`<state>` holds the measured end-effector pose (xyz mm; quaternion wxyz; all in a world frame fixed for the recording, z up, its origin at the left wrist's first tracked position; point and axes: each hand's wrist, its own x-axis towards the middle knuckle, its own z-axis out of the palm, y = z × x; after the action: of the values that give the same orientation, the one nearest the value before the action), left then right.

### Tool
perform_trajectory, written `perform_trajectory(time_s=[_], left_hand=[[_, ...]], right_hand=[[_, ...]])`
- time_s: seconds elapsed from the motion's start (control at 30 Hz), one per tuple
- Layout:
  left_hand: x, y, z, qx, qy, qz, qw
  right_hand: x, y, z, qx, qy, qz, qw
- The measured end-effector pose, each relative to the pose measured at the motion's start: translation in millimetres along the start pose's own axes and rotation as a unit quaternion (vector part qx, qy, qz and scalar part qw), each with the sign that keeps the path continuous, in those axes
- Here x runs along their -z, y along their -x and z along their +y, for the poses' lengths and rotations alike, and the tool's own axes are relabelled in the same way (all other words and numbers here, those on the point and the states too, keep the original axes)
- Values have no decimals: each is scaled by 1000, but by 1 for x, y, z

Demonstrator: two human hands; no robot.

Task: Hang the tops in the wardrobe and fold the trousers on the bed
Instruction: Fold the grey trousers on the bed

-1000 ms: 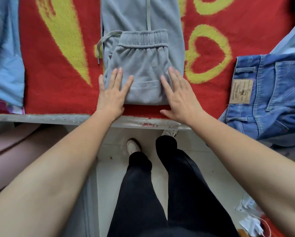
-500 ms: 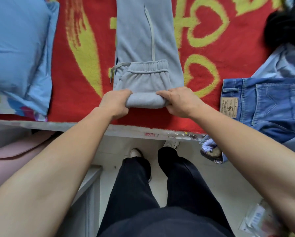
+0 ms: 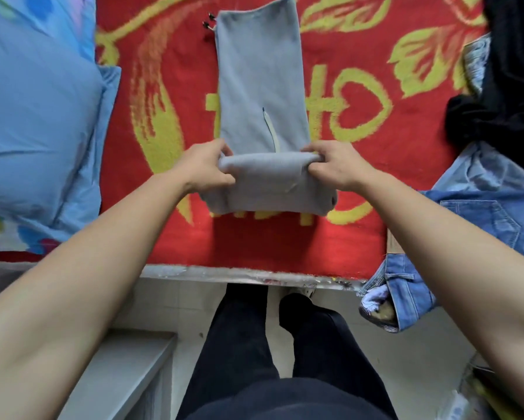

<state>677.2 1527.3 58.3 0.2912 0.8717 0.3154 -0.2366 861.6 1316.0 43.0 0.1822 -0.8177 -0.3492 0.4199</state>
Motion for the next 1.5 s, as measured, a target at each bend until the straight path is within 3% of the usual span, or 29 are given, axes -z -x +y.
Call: perform_trajectory(time_s=[0.1, 0.2, 0.33, 0.5, 0.57, 0.63, 0.73, 0.77, 0.83, 0.9, 0.97, 1.1, 1.5], left_hand=[[15, -50, -15, 23, 85, 102, 991], [20, -97, -24, 26, 97, 96, 990], [2, -149, -37, 18, 47, 46, 998], [-34, -178, -61, 39, 62, 70, 995], [-42, -171, -64, 55, 64, 131, 988], [-47, -151, -60, 58, 4, 240, 969], [-56, -112, -47, -75, -77, 332, 937], [-64, -99, -45, -137, -95, 319, 933], [-83, -75, -47, -196, -133, 218, 947], [-98, -62, -58, -172, -199, 77, 962], [-109, -65, -72, -144, -268, 11, 953], [-115, -80, -75, -135, -259, 22, 956], [-66, -32, -46, -111, -85, -62, 988]], right_hand=[[10, -52, 2, -101, -109, 112, 983], [14, -100, 8, -172, -168, 146, 960], [-2, -148, 28, -209, -112, 142, 961], [-42, -164, 46, -231, -51, 172, 956], [-54, -155, 44, -202, -49, 241, 948], [-62, -135, 37, -129, 16, 315, 940], [-73, -99, 25, 8, 156, 359, 920], [-78, -88, 23, 59, 186, 340, 920], [-95, -66, 24, 131, 234, 251, 930], [-111, -50, 30, 141, 308, 138, 931], [-121, -46, 36, 119, 380, 65, 915], [-126, -66, 36, 71, 409, 66, 908], [-66, -30, -8, 73, 266, 20, 961]])
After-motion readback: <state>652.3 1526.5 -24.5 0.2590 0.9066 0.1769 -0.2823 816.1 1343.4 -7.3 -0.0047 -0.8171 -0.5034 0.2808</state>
